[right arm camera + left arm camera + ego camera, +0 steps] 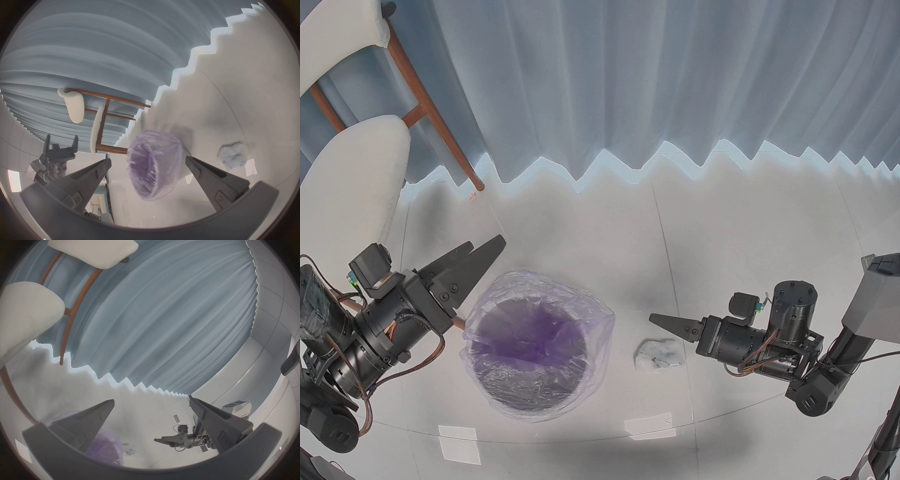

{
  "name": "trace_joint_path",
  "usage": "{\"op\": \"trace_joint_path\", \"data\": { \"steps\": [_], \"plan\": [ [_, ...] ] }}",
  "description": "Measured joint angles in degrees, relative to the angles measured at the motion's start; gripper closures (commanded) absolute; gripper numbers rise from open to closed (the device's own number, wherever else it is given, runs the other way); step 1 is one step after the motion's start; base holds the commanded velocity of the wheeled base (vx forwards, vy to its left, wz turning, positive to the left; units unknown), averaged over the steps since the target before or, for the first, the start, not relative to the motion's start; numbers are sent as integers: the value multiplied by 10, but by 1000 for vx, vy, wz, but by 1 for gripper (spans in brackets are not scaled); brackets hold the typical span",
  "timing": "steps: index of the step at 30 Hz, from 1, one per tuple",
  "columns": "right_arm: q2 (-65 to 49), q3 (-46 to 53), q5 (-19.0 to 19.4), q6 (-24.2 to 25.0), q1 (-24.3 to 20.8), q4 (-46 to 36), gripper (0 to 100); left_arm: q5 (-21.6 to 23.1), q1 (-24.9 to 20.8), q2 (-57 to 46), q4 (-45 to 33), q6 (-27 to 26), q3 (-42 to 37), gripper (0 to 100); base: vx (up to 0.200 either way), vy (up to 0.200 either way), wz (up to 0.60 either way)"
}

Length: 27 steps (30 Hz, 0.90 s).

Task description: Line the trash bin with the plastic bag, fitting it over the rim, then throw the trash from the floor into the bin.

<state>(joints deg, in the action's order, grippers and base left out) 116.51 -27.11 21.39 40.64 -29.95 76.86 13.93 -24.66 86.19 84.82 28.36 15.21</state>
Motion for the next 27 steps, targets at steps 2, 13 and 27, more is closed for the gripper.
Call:
{"op": "trace_joint_path", "data": {
  "steps": [2, 13, 27],
  "plan": [
    [18, -4, 0, 0, -5, 2, 0, 0, -6, -4, 0, -1, -4, 0, 0, -100, 0],
    [119, -36, -2, 0, -71, 81, 0, -9, -24, -11, 5, -2, -8, 0, 0, 0, 0],
    [171, -75, -3, 30, -98, 121, 0, -14, -43, -12, 7, 31, -9, 0, -171, 0, 0]
  ]
}}
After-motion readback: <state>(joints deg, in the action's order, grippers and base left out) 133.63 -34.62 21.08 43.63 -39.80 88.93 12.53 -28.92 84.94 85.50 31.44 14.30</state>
